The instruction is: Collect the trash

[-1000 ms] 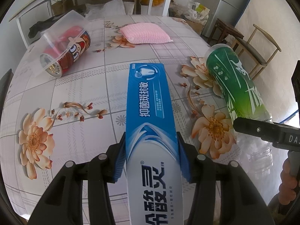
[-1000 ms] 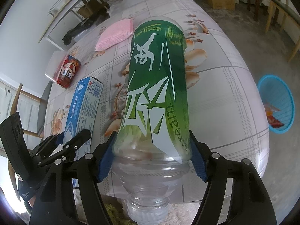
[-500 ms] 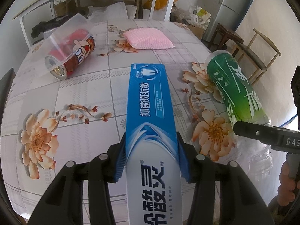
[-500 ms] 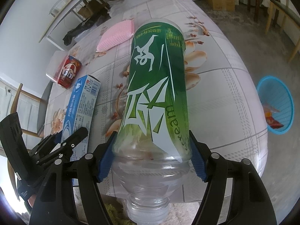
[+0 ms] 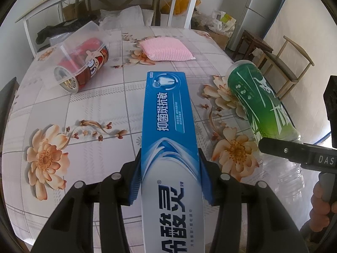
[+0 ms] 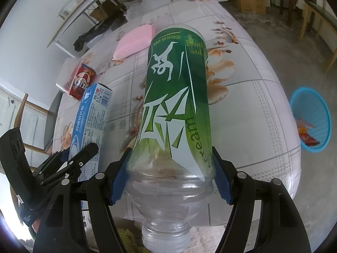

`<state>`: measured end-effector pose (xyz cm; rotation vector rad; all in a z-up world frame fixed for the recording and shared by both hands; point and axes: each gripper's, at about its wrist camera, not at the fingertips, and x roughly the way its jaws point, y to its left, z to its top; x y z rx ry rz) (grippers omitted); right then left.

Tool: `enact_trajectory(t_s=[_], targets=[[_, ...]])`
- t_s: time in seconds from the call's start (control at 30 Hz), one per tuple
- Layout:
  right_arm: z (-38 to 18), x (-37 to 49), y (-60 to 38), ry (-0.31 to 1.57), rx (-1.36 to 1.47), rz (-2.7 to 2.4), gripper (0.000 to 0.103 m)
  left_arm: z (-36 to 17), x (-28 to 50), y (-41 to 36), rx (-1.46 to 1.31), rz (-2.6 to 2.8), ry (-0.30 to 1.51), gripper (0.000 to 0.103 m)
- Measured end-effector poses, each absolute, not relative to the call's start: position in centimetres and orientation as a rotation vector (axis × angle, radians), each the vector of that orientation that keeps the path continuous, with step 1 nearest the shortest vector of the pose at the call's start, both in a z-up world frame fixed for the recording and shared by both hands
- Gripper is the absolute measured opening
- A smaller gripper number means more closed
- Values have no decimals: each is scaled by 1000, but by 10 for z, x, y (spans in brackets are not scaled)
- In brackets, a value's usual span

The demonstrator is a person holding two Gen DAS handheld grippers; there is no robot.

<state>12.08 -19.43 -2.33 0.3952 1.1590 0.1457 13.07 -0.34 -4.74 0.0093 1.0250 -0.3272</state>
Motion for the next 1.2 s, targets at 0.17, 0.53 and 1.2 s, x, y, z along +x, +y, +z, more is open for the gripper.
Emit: enact_trajectory(t_s=[0.17, 0.53, 1.2], targets=[[-22, 119, -196, 1155, 395, 148, 67, -45, 130, -4, 11, -332, 1018, 46], [-20, 115, -202, 1141, 414, 160, 67, -38, 126, -10, 21, -343, 1001, 46], [-8, 59, -313, 955, 734, 85, 67, 7, 131, -105, 63, -615, 974, 46]])
